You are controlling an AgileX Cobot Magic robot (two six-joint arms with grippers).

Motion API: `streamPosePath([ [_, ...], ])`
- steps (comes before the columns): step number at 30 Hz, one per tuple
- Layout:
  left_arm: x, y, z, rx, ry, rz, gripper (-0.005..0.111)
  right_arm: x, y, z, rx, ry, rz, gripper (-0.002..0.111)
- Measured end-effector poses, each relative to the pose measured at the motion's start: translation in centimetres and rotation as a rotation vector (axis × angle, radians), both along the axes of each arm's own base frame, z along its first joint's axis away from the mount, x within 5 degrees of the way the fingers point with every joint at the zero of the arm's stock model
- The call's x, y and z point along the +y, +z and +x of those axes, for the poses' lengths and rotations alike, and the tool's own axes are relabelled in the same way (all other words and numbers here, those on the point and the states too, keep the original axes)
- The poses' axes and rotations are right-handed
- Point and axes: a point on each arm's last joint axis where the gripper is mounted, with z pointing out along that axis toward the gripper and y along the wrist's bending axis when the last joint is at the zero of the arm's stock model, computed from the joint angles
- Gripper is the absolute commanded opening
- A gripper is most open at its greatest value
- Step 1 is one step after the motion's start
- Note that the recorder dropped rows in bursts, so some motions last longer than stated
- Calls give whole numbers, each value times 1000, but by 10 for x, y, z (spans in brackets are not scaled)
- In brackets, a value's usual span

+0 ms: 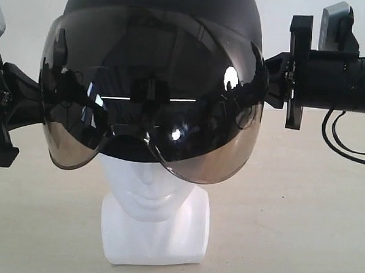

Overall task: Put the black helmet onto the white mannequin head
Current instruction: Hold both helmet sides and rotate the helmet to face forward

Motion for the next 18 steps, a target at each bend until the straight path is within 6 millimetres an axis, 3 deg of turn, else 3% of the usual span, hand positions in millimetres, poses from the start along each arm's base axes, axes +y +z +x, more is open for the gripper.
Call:
streamPosePath([
  [18,2,-12,0,18,47,-12,4,9,8,-1,-18,24,25,0],
])
